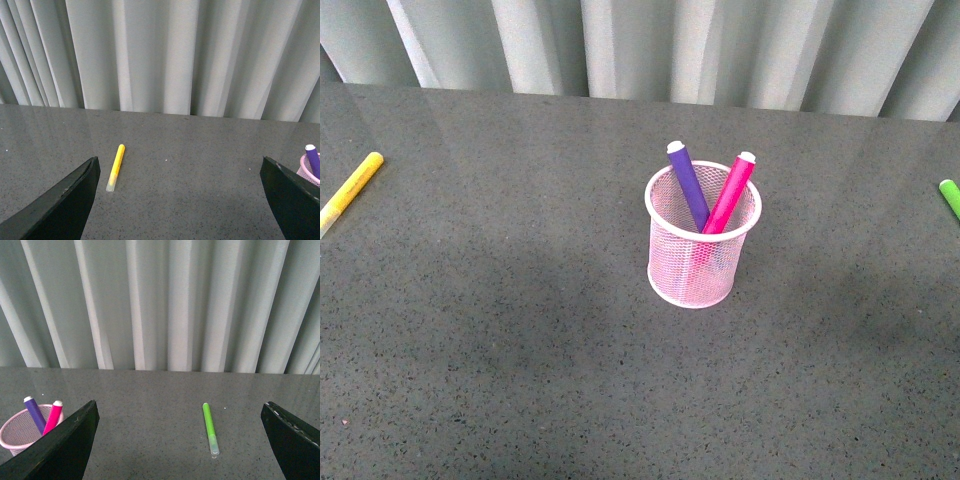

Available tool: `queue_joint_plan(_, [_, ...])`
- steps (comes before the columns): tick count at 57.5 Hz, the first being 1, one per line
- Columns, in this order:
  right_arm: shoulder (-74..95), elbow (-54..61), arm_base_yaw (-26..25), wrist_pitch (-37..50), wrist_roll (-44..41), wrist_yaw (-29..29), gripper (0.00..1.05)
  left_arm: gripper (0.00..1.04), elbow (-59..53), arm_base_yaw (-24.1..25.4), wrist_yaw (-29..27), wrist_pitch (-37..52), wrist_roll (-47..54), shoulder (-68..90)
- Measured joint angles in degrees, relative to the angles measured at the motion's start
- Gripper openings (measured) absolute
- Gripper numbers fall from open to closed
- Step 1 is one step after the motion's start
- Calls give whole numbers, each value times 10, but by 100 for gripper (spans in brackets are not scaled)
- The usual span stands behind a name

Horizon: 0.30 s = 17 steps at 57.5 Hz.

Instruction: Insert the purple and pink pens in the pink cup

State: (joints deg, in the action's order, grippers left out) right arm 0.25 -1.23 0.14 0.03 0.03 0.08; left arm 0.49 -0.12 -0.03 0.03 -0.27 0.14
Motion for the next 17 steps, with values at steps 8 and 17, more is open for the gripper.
queue_joint_plan(8, [0,0,0,0,0,0,98,98,0,0,0,0,0,0])
queue_joint_plan(17, [0,0,0,0,0,0,98,98,0,0,0,0,0,0])
